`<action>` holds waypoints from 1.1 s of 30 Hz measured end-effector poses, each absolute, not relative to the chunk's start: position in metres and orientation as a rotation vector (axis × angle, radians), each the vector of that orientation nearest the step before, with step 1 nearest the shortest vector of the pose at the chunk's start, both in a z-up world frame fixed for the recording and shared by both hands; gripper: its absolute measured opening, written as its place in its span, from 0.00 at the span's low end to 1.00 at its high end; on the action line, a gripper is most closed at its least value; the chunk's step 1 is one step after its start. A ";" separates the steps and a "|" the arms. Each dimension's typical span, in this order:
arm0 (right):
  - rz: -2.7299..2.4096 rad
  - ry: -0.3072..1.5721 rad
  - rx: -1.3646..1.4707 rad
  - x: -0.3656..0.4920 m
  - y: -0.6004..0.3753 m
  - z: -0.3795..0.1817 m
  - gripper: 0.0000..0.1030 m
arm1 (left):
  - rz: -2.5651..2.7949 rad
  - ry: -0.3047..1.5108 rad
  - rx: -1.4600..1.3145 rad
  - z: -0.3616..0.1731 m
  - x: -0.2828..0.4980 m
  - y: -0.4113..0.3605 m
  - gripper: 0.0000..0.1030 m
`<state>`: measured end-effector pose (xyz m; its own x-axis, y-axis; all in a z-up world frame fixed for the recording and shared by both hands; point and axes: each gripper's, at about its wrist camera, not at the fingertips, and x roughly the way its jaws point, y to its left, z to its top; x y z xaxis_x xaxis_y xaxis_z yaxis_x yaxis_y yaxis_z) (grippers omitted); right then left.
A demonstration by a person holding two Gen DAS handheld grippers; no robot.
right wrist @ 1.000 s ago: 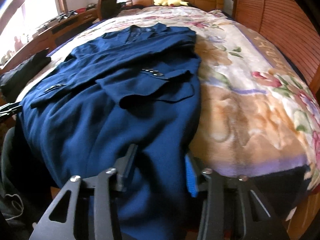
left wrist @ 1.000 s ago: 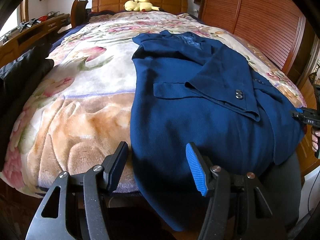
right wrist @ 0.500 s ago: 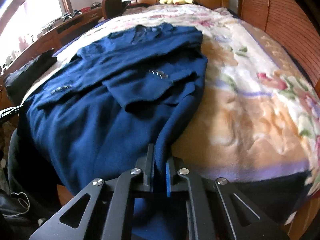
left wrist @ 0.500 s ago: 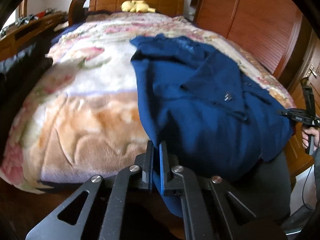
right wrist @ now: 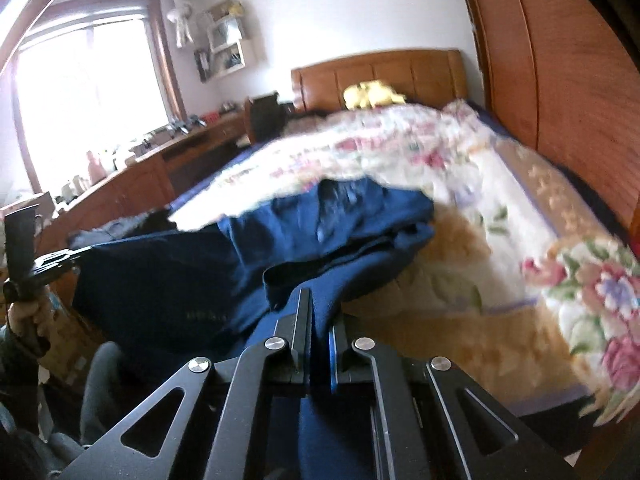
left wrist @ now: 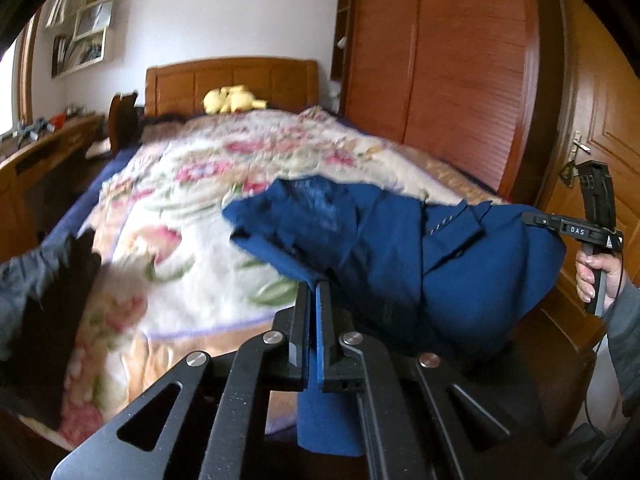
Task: Fold large clothes
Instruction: 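Grasp the jacket hem with both tools, fold it up onto the collar, release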
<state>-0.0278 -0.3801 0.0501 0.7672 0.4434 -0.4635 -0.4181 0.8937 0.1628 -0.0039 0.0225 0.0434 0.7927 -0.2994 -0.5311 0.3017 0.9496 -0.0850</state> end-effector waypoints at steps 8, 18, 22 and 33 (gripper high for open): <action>0.478 0.367 0.070 -0.088 -0.404 0.095 0.05 | -0.375 0.434 0.026 0.113 -0.020 0.003 0.02; 0.402 0.266 0.055 -0.129 -0.455 0.128 0.05 | -0.337 0.377 0.007 0.145 0.015 0.005 0.02; 0.343 0.345 0.030 -0.077 -0.450 0.115 0.05 | -0.258 0.426 0.028 0.119 0.065 0.004 0.02; 0.219 0.536 -0.029 0.056 -0.419 0.052 0.07 | -0.191 0.573 -0.066 0.045 0.164 0.013 0.02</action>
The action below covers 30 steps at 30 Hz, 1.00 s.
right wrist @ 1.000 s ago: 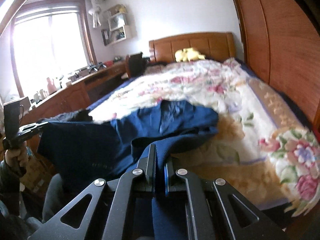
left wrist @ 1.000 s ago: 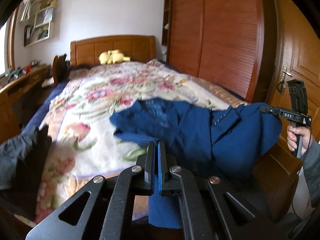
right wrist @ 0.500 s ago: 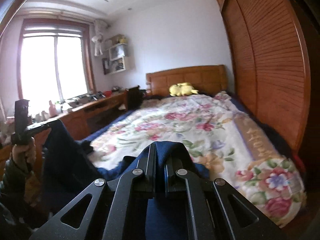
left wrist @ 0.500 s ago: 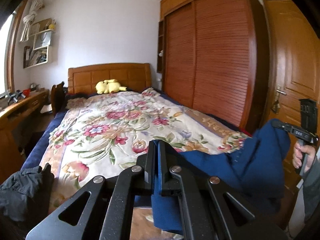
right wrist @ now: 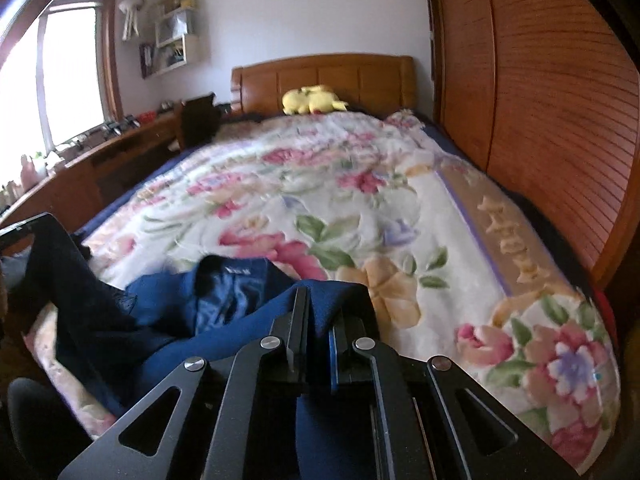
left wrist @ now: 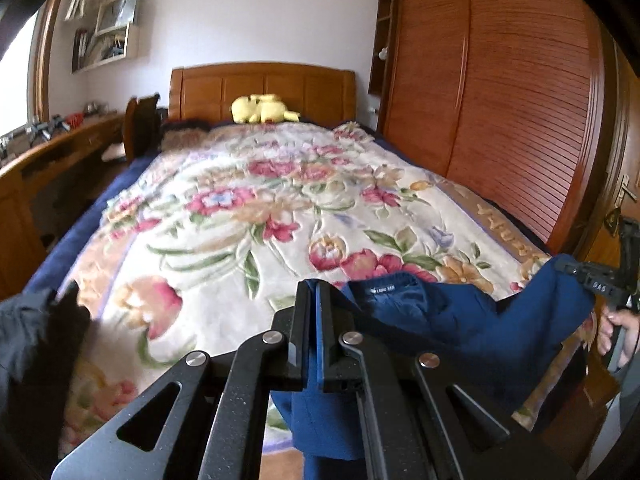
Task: Fold large clothes
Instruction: 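Grasp the jacket hem with both tools, fold it up onto the collar, release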
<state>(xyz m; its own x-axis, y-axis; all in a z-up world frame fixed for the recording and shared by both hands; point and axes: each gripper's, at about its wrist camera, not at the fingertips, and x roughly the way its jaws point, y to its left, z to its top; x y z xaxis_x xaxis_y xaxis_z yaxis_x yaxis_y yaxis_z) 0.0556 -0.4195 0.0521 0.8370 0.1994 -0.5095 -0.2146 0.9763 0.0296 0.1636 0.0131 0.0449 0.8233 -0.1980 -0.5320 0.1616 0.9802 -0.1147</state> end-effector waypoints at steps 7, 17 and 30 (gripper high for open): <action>0.182 0.576 -0.013 0.066 -0.415 0.054 0.38 | -0.213 0.557 -0.083 0.034 0.154 0.005 0.03; 0.203 0.555 -0.054 0.069 -0.375 0.039 0.56 | -0.296 0.501 -0.059 0.039 0.125 0.011 0.36; 0.324 0.746 -0.163 0.074 -0.313 -0.003 0.56 | -0.282 0.596 -0.011 -0.009 0.115 0.021 0.69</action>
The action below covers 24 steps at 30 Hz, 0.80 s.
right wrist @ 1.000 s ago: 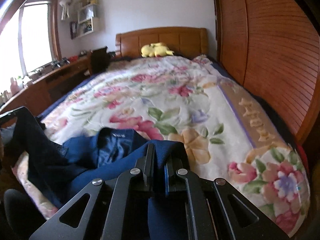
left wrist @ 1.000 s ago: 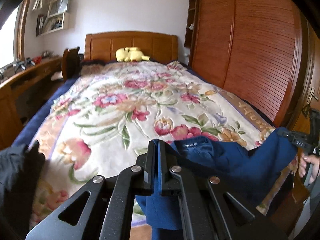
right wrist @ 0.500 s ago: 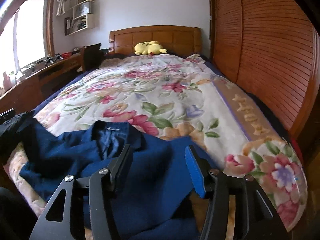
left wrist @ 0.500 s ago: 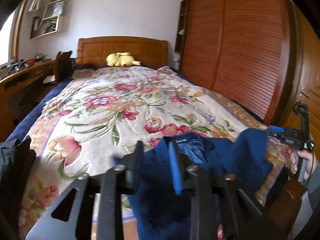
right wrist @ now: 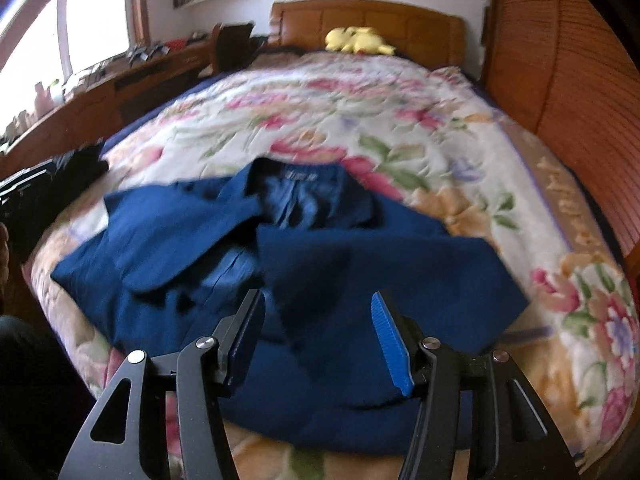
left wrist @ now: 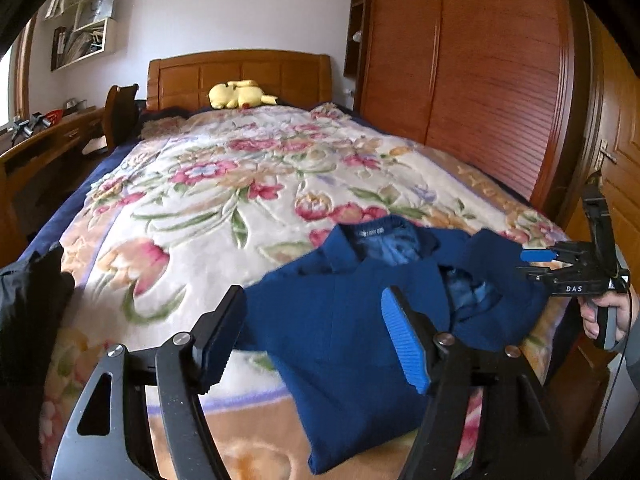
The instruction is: Fold large clothes
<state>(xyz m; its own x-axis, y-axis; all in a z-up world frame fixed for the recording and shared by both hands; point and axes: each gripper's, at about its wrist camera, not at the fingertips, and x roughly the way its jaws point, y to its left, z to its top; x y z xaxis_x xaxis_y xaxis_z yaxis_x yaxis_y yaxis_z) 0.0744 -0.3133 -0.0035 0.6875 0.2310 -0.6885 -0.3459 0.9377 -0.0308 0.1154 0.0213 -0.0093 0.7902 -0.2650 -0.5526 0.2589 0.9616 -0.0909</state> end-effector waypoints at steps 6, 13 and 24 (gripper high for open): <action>0.335 0.843 -0.173 0.086 -0.307 -0.025 0.56 | -0.276 0.596 0.013 -0.014 0.106 0.024 0.69; 0.255 0.886 -0.243 0.094 -0.316 -0.033 0.56 | -0.278 0.596 0.016 -0.016 0.104 0.025 0.69; 0.149 0.831 -0.474 0.149 -0.302 -0.028 0.06 | -0.259 0.567 0.012 -0.010 0.105 0.017 0.69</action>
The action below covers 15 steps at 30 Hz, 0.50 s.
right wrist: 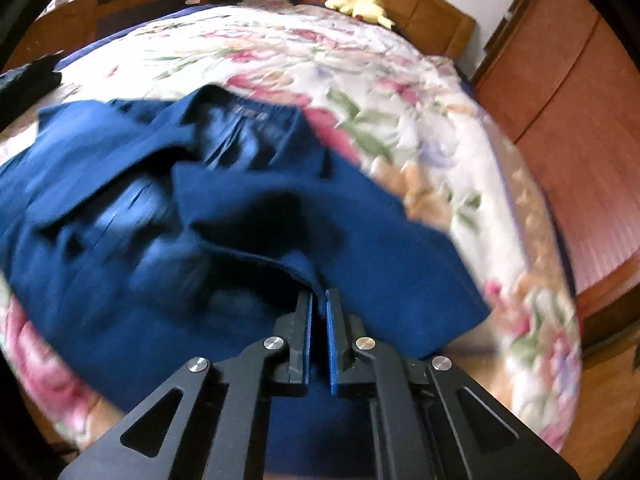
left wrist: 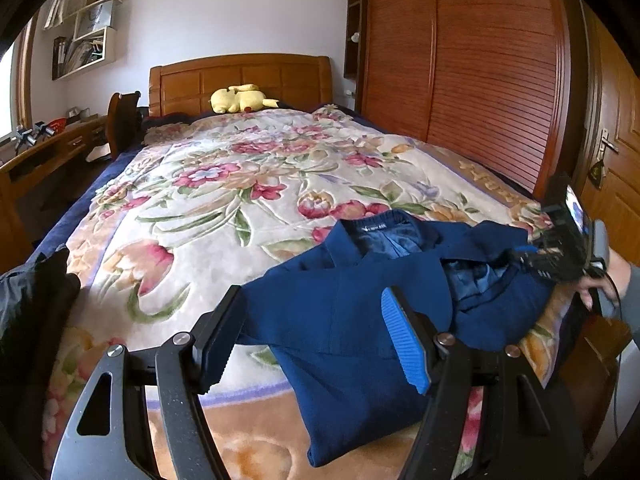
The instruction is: Fold large clothes
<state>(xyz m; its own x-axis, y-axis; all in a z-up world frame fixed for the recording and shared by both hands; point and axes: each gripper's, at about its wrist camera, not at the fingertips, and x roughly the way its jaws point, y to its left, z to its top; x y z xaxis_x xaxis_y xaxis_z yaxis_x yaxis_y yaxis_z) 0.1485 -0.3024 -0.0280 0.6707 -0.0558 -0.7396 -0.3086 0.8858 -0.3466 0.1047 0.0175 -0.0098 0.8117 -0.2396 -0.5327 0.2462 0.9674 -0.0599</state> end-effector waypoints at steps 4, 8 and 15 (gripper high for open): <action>0.107 0.769 -0.514 0.183 -0.288 -0.009 0.06 | -0.248 0.559 -0.001 -0.007 0.108 0.021 0.69; 0.082 0.711 -0.517 0.217 -0.269 0.007 0.06 | -0.237 0.562 -0.018 -0.008 0.110 0.027 0.69; 0.083 0.658 -0.530 0.244 -0.230 0.013 0.06 | -0.216 0.561 -0.021 -0.008 0.108 0.036 0.69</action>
<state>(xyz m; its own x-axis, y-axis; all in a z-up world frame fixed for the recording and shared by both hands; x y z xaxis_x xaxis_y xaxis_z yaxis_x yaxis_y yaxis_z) 0.2445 -0.2303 0.0126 0.7927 -0.0912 -0.6027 -0.2375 0.8644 -0.4431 0.1085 0.0355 -0.0079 0.8247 -0.2092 -0.5255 0.1976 0.9771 -0.0789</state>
